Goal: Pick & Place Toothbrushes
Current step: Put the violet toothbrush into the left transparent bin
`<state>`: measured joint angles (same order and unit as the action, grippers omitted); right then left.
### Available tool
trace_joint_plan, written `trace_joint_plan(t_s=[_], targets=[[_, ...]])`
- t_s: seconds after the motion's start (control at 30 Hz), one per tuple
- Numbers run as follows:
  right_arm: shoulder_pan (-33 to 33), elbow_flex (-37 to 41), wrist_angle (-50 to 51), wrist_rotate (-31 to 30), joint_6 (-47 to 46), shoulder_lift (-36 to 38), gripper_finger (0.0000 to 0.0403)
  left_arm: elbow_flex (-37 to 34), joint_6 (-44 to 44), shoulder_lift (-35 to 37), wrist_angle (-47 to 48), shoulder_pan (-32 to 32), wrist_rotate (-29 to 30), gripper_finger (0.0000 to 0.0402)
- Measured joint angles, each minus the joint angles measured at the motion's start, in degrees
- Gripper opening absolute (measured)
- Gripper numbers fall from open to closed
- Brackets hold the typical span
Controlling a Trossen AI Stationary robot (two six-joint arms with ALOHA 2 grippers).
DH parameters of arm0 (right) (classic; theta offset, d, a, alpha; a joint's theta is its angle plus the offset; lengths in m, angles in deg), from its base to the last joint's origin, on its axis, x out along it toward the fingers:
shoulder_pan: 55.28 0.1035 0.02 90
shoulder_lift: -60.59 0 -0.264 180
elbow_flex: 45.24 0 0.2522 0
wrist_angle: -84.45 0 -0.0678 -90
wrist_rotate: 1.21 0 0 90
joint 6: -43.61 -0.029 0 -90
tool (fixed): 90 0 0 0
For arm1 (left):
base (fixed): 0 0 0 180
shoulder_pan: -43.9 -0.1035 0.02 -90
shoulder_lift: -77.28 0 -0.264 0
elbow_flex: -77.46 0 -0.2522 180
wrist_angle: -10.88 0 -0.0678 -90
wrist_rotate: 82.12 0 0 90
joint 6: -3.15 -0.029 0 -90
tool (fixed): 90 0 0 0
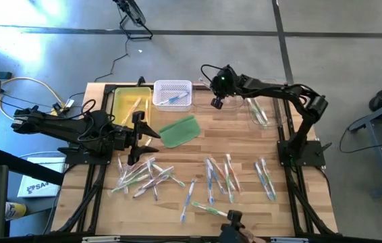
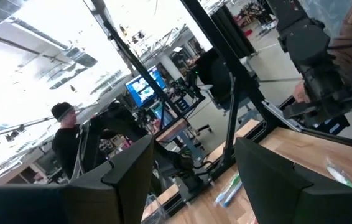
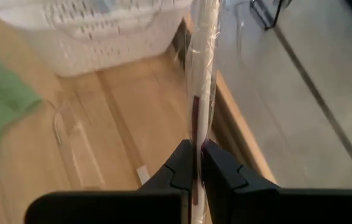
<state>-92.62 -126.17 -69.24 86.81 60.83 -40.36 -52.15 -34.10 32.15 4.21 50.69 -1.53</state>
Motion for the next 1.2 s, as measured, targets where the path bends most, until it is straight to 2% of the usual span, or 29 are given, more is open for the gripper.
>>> trace_joint_plan(t_s=[0.3,0.6,0.97,1.1,1.2], targets=[[-0.57,0.04,5.72,0.35,2.44,-0.52,0.0011,0.0,-0.46,-0.02,0.0,0.0,0.11,0.0219],[-0.57,0.04,7.15,0.65,2.56,-0.52,0.0014,0.0,-0.46,-0.02,0.0,0.0,0.09,0.0219],[-0.38,0.04,5.65,1.29,2.56,-0.52,0.0131,0.0,-0.02,-0.02,0.0,0.0,0.07,0.0219],[-0.38,0.04,4.84,2.16,2.59,-0.25,0.0145,0.0,0.0,-0.02,0.0,0.0,0.07,0.0219],[-0.02,0.07,4.69,2.16,3.62,1.76,0.014,0.0,0.0,-0.02,0.0,0.0,0.07,0.0219]])
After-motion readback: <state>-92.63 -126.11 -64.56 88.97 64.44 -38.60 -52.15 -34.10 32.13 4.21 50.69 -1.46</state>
